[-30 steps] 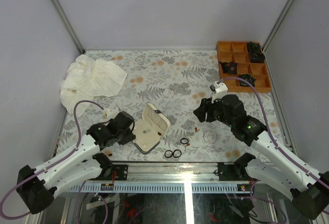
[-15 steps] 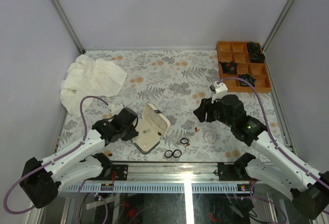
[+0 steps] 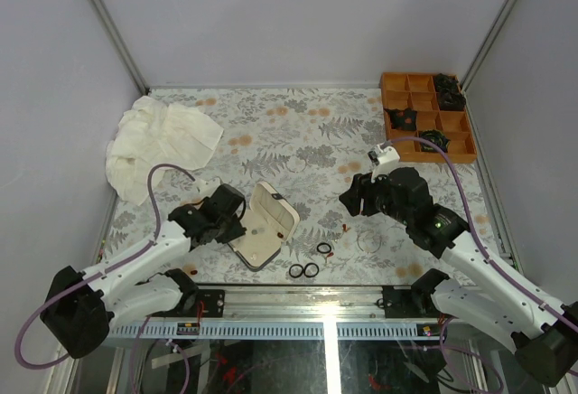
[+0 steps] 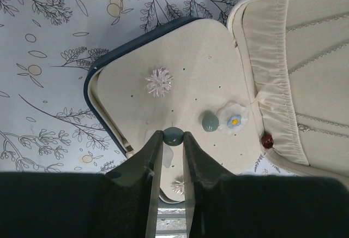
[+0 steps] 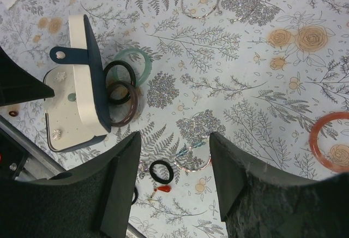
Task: Organize the mixed jewelry
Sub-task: Place the jewelry in the jewelry box.
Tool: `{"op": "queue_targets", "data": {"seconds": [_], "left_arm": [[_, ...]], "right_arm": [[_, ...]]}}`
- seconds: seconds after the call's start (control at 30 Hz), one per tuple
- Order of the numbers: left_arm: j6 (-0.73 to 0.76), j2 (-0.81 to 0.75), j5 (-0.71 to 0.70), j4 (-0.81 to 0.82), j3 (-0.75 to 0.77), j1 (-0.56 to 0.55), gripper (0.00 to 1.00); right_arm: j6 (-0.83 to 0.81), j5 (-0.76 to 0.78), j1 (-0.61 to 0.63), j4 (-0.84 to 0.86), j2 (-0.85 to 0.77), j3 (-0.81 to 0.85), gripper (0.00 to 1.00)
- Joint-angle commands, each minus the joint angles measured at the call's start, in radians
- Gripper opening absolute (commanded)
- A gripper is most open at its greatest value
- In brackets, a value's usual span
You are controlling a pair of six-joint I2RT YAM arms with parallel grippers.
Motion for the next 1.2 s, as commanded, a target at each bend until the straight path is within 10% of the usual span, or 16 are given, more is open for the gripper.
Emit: {"op": "queue_targets", "data": {"seconds": [0.0,1.17], "left_arm": [[0.032,0.024,0.016,0.055,0.03,0.01,0.0],[0.056,0.046,0.079,0.098,-0.038,0.035,0.0]], "right_arm": [[-0.005,0.021,0.012,0.036,-0.018,0.004,0.61],[-0.005,0.013,0.016,0.035,-0.002,0.006,0.61]]}}
